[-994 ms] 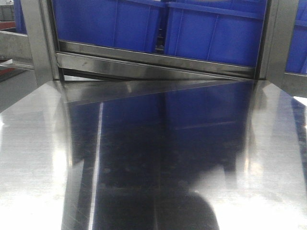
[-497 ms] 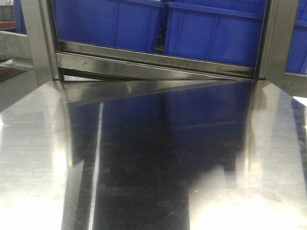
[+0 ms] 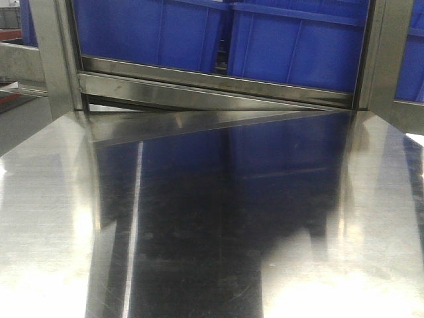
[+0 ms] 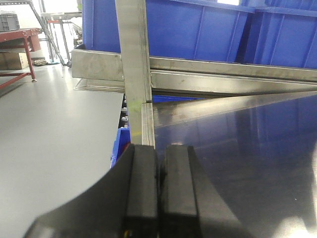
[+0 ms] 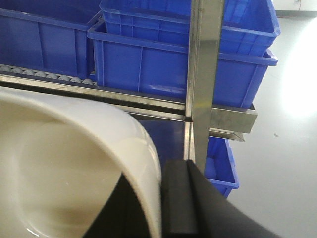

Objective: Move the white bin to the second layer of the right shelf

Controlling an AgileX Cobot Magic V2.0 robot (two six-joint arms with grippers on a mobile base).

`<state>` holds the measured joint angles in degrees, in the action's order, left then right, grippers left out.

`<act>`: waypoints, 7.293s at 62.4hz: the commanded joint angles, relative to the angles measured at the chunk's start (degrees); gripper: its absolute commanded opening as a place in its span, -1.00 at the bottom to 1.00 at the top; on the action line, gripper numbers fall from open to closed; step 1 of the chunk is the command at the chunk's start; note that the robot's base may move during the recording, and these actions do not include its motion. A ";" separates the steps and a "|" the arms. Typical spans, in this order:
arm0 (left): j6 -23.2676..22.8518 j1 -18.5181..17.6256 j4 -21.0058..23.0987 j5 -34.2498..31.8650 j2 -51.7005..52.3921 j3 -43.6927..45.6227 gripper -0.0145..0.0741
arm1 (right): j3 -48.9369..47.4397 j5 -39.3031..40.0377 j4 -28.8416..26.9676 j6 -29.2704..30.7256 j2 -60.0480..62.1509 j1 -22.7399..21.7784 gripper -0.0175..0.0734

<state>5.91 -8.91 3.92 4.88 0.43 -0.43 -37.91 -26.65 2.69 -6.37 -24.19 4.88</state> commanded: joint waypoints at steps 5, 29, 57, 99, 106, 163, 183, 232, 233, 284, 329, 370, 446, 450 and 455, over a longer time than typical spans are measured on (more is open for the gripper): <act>-0.20 -0.41 0.31 -4.88 0.80 -2.11 -0.48 | -1.69 6.62 -0.20 -0.19 -0.26 -0.37 -0.49; -0.20 -0.41 0.31 -4.88 0.80 -2.11 -0.48 | -1.69 6.62 -0.20 -0.19 -0.26 -0.37 -0.49; -0.20 -0.41 0.31 -4.88 0.80 -2.11 -0.48 | -1.69 6.62 -0.20 -0.19 -0.26 -0.37 -0.49; -0.20 -0.41 0.31 -4.88 0.80 -2.11 -0.48 | -1.69 6.62 -0.20 -0.19 -0.26 -0.37 -0.49; -0.20 -0.41 0.31 -4.88 0.80 -2.11 -0.48 | -1.69 6.62 -0.20 -0.19 -0.26 -0.37 -0.49; -0.20 -0.41 0.31 -4.88 0.80 -2.11 -0.48 | -1.69 6.62 -0.20 -0.19 -0.26 -0.37 -0.49; -0.20 -0.41 0.31 -4.88 0.80 -2.11 -0.48 | -1.69 6.62 -0.20 -0.19 -0.26 -0.37 -0.49; -0.20 -0.41 0.31 -4.88 0.80 -2.11 -0.48 | -1.69 6.62 -0.20 -0.19 -0.26 -0.37 -0.49; -0.20 -0.41 0.31 -4.88 0.80 -2.11 -0.48 | -1.69 6.62 -0.20 -0.19 -0.26 -0.37 -0.49; -0.20 -0.41 0.31 -4.88 0.80 -2.11 -0.48 | -1.69 6.62 -0.20 -0.19 -0.26 -0.37 -0.49; -0.20 -0.41 0.31 -4.88 0.80 -2.11 -0.48 | -1.69 6.62 -0.20 -0.19 -0.26 -0.37 -0.49; -0.20 -0.41 0.31 -4.88 0.80 -2.11 -0.48 | -1.69 6.62 -0.20 -0.19 -0.26 -0.37 -0.49; -0.20 -0.41 0.31 -4.88 0.80 -2.11 -0.48 | -1.69 6.68 -0.20 -0.19 -0.26 -0.37 -0.49; -0.20 -0.41 0.31 -4.88 0.80 -2.11 -0.48 | -1.69 6.68 -0.20 -0.19 -0.26 -0.37 -0.49; -0.20 -0.41 0.31 -4.88 0.80 -2.11 -0.48 | -1.69 6.68 -0.20 -0.19 -0.26 -0.37 -0.49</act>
<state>5.91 -8.91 3.92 4.88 0.43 -0.43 -37.91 -26.65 2.56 -6.51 -24.17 4.78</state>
